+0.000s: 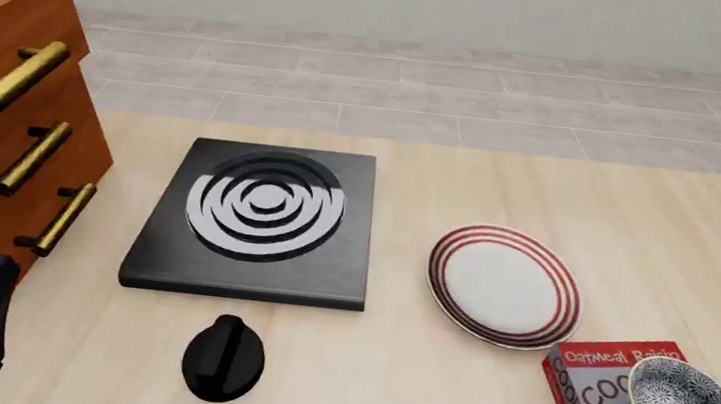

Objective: Pick the akita bowl on the cookies box and place it on the plate.

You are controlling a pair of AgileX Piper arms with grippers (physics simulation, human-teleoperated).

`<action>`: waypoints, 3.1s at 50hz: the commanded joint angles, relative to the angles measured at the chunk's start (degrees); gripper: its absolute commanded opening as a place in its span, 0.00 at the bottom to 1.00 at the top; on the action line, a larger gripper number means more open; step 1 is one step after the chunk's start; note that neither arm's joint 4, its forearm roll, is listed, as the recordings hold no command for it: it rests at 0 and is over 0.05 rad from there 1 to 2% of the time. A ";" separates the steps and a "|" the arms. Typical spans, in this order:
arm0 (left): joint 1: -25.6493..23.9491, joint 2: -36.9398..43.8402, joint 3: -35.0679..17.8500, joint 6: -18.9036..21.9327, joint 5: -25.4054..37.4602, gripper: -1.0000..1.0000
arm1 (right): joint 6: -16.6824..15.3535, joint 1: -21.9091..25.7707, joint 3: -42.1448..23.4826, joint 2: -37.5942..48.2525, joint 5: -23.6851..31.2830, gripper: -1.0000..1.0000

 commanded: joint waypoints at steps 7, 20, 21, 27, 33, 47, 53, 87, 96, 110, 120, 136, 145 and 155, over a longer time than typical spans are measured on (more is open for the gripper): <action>0.00 0.00 0.00 0.00 0.00 1.00 | 8.85 -3.37 0.01 4.98 7.69 1.00; 0.00 0.00 0.00 0.00 0.00 1.00 | 6.75 -10.56 2.09 4.82 11.38 1.00; 0.00 0.00 0.00 0.00 0.00 1.00 | 6.54 -11.34 1.97 4.64 11.74 1.00; 0.00 0.00 0.00 0.00 0.00 1.00 | 2.60 -14.18 -1.69 4.94 14.17 1.00; 0.00 0.00 0.00 0.00 0.00 1.00 | 1.24 -15.38 -1.42 4.69 14.72 1.00; 0.00 0.00 0.00 0.00 0.00 1.00 | 1.03 -17.79 2.84 3.62 14.14 1.00; 0.00 0.00 0.00 0.00 0.00 1.00 | 2.63 -18.54 4.06 2.58 14.17 1.00; 0.00 0.00 0.00 0.00 0.00 1.00 | 6.27 -20.88 14.00 -0.86 12.05 1.00; 0.00 0.00 0.00 0.00 0.00 1.00 | 7.48 -20.35 17.59 -1.06 10.21 1.00; 0.00 0.00 0.00 0.00 0.00 1.00 | 7.66 -20.25 19.45 -0.50 8.81 1.00; 0.00 0.00 0.00 0.00 0.00 1.00 | 8.55 -20.09 21.71 -0.52 7.25 1.00; 0.00 0.00 0.00 0.00 0.00 1.00 | 9.46 -19.49 25.18 1.41 3.16 1.00; 0.00 0.00 0.00 0.00 0.00 1.00 | 10.65 -18.95 26.75 1.79 1.32 1.00; 0.00 0.00 0.00 0.00 0.00 1.00 | 11.27 -18.68 28.17 1.77 0.44 1.00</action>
